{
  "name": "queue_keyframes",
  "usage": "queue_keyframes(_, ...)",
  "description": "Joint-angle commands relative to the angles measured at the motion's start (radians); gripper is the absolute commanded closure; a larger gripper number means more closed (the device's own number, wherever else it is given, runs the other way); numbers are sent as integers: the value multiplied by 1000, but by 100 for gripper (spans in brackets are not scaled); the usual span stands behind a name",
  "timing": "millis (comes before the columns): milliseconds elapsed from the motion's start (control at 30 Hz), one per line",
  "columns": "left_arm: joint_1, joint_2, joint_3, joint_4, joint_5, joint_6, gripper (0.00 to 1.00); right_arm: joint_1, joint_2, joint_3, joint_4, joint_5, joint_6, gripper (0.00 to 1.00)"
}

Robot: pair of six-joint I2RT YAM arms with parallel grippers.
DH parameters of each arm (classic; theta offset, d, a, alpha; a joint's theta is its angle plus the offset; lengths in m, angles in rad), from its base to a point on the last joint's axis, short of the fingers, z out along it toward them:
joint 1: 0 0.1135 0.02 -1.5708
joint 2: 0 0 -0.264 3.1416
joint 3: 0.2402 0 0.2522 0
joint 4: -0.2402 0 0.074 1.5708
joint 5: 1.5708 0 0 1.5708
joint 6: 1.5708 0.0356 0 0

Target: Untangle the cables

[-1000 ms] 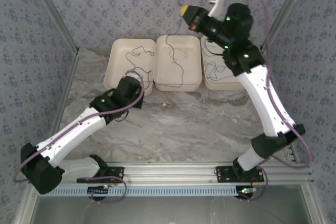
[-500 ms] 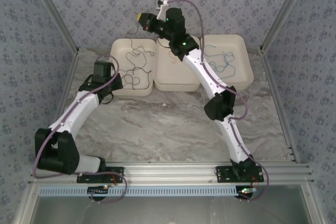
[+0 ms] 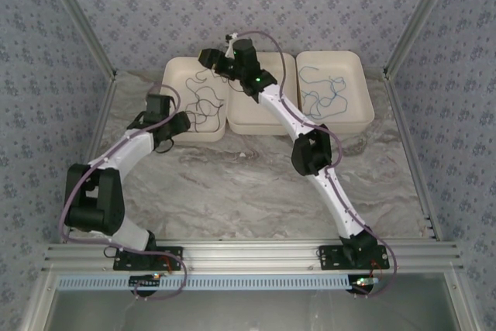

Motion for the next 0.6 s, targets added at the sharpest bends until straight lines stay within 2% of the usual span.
queue_keyframes(0,7,-84,-18,19,-1,-34,34,-6,-70,49,-86,-13,-68,36)
queue_keyframes(133,-2,-148,-22,-21,3,-27,31,6,-187,-48,-155,37,-155,38)
queue_keyframes(233,-17,-230,-41,-64,-37,-22,30,40,-413,-375,-35,184,-271,39)
queue_keyframes(300,-17,-289,-65,-87,-42,-27,29,39,-547,-573,56,244,-292,38)
queue_keyframes(567,27,-581,-240,-102,11,-97,28,2,-1083,-1244,141,469,-412,37)
